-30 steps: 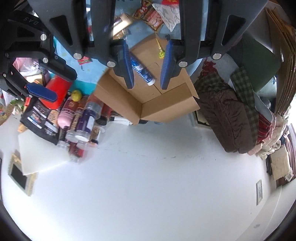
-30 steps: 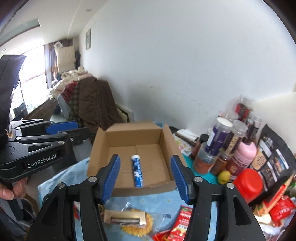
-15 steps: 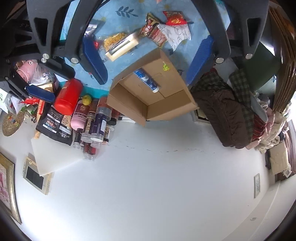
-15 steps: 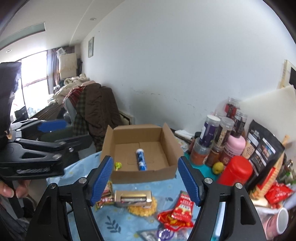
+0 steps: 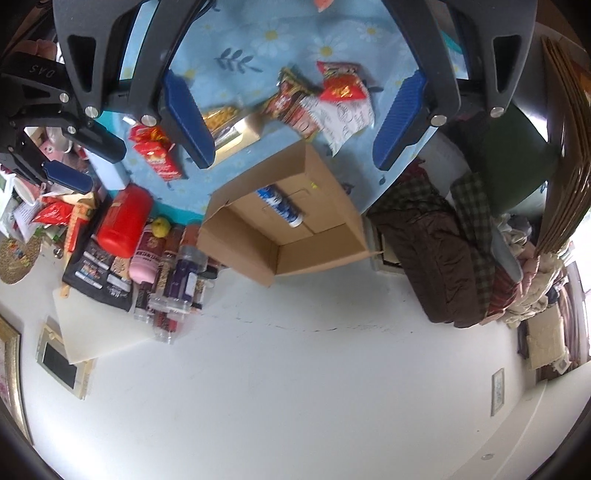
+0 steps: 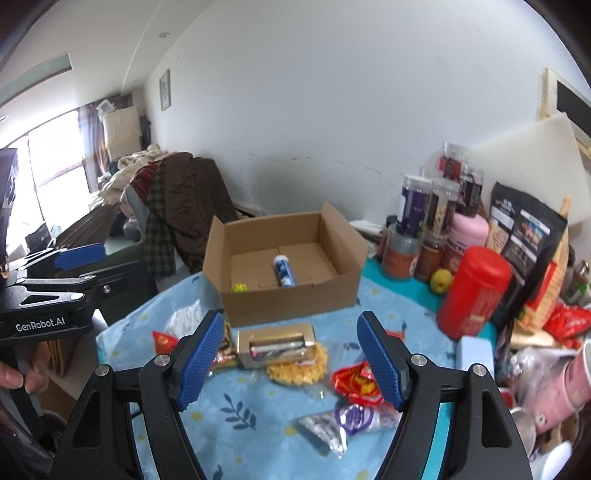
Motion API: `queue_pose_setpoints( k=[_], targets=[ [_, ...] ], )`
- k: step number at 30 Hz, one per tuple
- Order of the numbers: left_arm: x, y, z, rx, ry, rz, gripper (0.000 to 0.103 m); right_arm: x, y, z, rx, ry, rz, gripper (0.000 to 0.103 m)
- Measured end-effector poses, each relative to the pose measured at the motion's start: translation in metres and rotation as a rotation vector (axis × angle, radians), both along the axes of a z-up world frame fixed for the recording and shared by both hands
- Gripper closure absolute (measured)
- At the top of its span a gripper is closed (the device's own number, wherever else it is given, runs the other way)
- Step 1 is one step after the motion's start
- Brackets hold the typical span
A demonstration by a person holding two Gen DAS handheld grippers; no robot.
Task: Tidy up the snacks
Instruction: 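Withdraw both tools from the box back toward the snacks, then grasp the red chip bag with the left tool while the right tool grasps the brown nut bag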
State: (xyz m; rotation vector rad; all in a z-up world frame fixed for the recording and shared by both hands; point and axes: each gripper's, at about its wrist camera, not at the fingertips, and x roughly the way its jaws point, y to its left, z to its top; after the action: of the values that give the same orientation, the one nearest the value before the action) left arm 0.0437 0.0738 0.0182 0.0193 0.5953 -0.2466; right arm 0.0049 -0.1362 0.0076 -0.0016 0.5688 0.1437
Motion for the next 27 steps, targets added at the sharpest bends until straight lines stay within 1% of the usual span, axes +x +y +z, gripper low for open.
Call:
queue_pose_setpoints(
  k=[2,6,10,14,21,27],
  targets=[
    [-0.003,0.004,-0.009,-0.009,0.004,0.008,0.015,0.001,0.003,-0.013,0.007,0.025,0.009,0.028],
    [-0.005,0.014,-0.027,-0.051,0.042,0.005,0.015,0.004,0.007,-0.038,0.058,0.077,0.040,0.028],
    [-0.007,0.019,-0.045,-0.043,0.058,0.032,0.015,0.005,0.015,-0.057,0.067,0.102,0.059,0.028],
    [-0.006,0.026,-0.061,-0.053,0.088,0.039,0.015,0.009,0.024,-0.076,0.073,0.127,0.086,0.028],
    [0.006,0.035,-0.097,-0.072,0.182,0.057,0.015,0.021,0.040,-0.100,0.103,0.178,0.133,0.028],
    [0.023,0.039,-0.122,-0.073,0.245,0.068,0.015,0.034,0.050,-0.115,0.079,0.215,0.153,0.028]
  ],
)
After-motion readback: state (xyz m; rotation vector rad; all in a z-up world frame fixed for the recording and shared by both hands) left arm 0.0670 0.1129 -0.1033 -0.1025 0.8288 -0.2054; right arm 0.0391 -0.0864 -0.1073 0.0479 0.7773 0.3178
